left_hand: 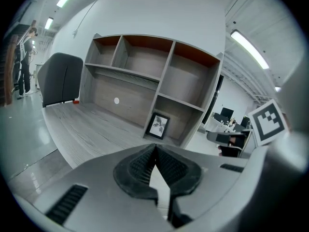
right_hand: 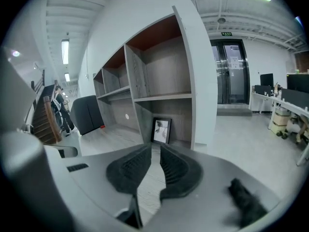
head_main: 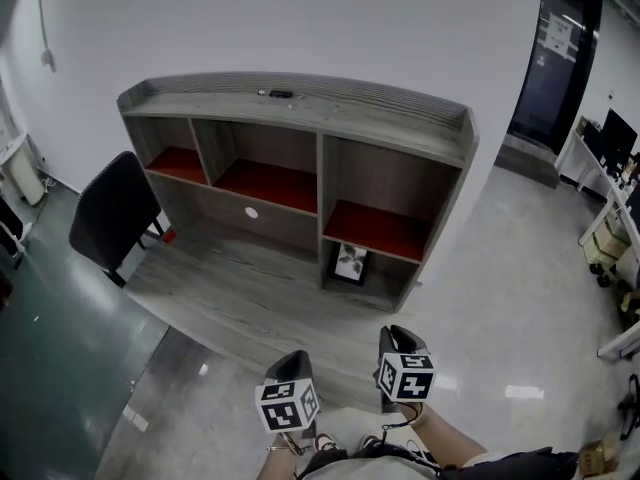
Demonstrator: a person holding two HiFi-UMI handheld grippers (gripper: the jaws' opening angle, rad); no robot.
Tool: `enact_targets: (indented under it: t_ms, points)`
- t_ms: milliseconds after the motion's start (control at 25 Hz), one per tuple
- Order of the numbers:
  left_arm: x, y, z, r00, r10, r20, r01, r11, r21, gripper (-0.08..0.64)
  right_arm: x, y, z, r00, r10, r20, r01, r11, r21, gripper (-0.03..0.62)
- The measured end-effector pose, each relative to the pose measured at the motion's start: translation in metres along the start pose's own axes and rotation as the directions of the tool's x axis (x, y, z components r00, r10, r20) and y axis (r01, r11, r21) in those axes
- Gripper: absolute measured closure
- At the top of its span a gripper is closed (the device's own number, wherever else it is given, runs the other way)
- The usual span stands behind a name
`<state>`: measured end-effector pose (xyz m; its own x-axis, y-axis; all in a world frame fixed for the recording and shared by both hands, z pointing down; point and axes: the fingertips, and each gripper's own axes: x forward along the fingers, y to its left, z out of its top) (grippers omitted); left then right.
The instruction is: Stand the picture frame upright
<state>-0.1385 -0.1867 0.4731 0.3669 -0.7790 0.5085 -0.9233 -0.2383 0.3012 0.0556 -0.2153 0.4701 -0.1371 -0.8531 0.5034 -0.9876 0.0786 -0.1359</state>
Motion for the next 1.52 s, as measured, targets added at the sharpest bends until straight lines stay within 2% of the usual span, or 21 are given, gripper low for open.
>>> enact_targets:
  t_ms: [320,520,760,1000,1200,1520]
  points:
    - [-0.002,-0.018,0.001,1.000,0.017,0.010,-0.018,0.999,0.028,0.548,-0.023,-0.006,0.005,0.998,0.052,0.040,-0.052,0.999,-0.003,0.518]
    - [-0.007,-0.035,-0.003,0.999,0.038,0.009,-0.038,0.999,0.038,0.546,-0.044,-0.016,0.007,0.994,0.100,0.049,-0.102,0.994,0.045,0.519]
    - [-0.012,-0.052,-0.011,0.998,0.062,0.012,-0.062,0.998,0.032,0.548,-0.052,-0.031,0.004,0.994,0.101,0.049,-0.102,0.995,0.017,0.540]
    - [-0.014,-0.064,-0.013,0.997,0.070,0.011,-0.071,0.997,0.024,0.548,-0.058,-0.026,-0.005,0.989,0.147,0.032,-0.147,0.989,-0.010,0.552]
    - [-0.015,-0.073,-0.012,0.997,0.070,0.021,-0.071,0.996,0.047,0.548,-0.059,-0.021,-0.004,0.985,0.172,0.023,-0.172,0.985,-0.031,0.555]
    - [-0.021,-0.074,-0.017,0.997,0.076,0.020,-0.077,0.996,0.052,0.548,-0.066,-0.021,-0.005,0.988,0.154,0.020,-0.152,0.987,-0.059,0.561]
